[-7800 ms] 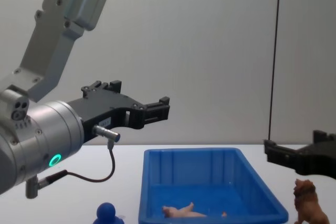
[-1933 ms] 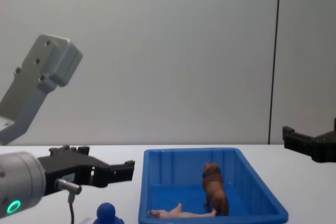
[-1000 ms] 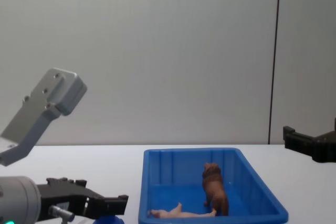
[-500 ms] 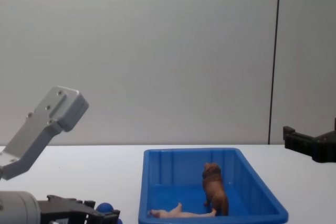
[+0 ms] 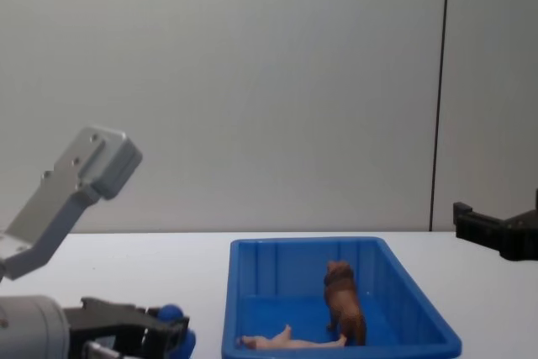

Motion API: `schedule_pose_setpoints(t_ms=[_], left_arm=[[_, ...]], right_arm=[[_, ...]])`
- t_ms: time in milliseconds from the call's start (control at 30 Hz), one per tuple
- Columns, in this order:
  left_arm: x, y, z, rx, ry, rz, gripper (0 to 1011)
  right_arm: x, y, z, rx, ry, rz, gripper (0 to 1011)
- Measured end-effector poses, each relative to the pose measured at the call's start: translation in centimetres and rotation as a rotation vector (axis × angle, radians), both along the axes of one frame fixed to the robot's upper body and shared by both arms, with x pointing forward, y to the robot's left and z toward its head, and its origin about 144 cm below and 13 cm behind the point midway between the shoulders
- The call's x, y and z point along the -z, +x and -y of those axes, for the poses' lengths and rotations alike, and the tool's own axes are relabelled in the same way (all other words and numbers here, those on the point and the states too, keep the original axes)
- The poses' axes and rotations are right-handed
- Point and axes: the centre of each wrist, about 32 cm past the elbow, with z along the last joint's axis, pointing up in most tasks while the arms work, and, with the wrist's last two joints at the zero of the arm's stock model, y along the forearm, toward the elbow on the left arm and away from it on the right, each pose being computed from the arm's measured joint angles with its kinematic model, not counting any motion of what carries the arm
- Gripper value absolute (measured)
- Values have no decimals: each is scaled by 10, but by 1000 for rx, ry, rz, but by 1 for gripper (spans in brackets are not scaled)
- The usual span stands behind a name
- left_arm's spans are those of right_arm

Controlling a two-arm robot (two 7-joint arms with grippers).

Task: Pick up the two dolls from the table and place them into the box.

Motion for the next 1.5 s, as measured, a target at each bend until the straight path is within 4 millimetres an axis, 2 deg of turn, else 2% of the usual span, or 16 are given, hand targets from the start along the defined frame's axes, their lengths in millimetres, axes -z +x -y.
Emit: schedule_pose_setpoints(t_ms=[467, 867, 933, 967, 1033, 1100, 1267, 1300, 1333, 1500], left_arm=[[-20, 4, 8, 79, -61, 159, 180], [-40, 14, 18, 224, -121, 279, 136], [-43, 17, 21, 267, -134, 293, 191], [-43, 18, 22, 278, -137, 296, 260], [-44, 19, 23, 290, -140, 300, 278], [-46, 22, 26, 326, -151, 309, 381], [-48, 26, 30, 366, -164, 318, 522], [-49, 27, 30, 377, -167, 321, 586], [-50, 27, 31, 387, -170, 324, 586], [-51, 29, 33, 409, -177, 329, 773]], right_arm=[[0, 0, 0, 0, 0, 0, 1001], [0, 0, 0, 0, 0, 0, 1001], [0, 0, 0, 0, 0, 0, 1001], [0, 0, 0, 0, 0, 0, 1001], [0, 0, 0, 0, 0, 0, 1001], [0, 0, 0, 0, 0, 0, 1001], [0, 0, 0, 0, 0, 0, 1001], [0, 0, 0, 0, 0, 0, 1001], [0, 0, 0, 0, 0, 0, 1001], [0, 0, 0, 0, 0, 0, 1001]])
